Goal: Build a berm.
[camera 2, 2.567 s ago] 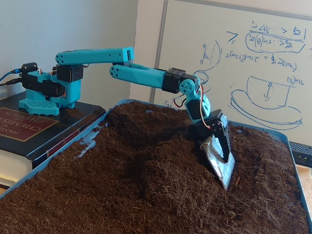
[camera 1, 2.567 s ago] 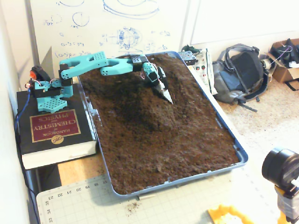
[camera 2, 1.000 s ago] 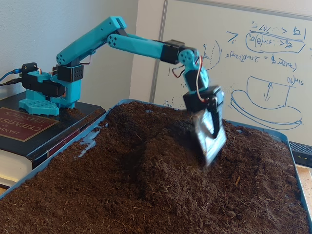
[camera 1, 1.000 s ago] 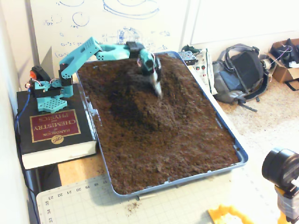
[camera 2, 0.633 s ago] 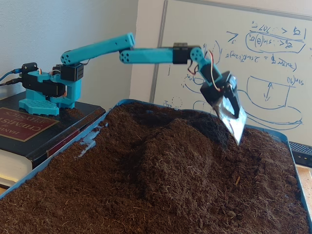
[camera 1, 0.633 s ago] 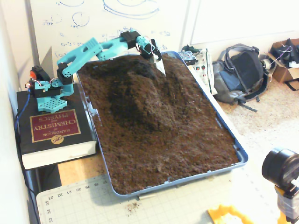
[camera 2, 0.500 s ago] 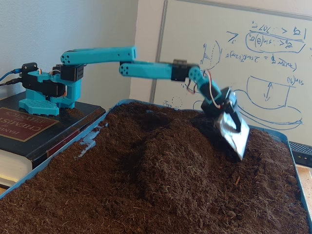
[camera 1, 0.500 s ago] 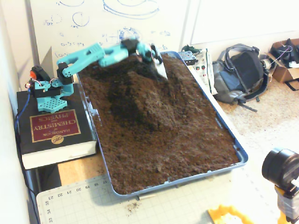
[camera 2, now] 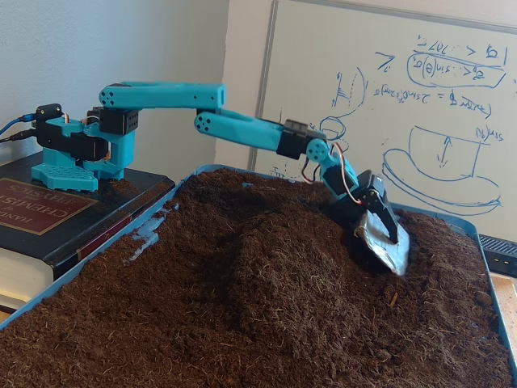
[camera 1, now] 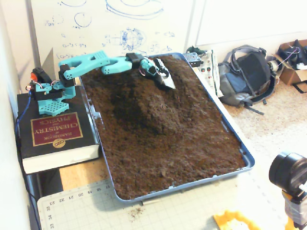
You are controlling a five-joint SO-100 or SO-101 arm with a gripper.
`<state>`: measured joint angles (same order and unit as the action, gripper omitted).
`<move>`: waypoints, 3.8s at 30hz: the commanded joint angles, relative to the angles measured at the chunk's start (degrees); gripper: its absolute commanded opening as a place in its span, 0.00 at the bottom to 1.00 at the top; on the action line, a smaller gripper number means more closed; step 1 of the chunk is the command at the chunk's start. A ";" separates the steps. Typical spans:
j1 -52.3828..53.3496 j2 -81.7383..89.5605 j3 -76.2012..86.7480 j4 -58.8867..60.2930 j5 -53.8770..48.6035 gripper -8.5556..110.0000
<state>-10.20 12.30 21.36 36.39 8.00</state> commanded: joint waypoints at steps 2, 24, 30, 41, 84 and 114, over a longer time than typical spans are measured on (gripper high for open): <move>1.05 11.34 6.50 8.44 -0.44 0.07; 4.04 26.37 31.99 15.56 -6.33 0.07; 3.78 30.76 37.71 15.47 -6.06 0.07; 3.96 35.77 39.29 14.68 -5.71 0.07; -7.38 13.36 13.27 4.75 3.78 0.07; -7.21 36.83 43.51 5.19 3.60 0.07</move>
<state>-17.05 42.89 64.07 38.67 12.13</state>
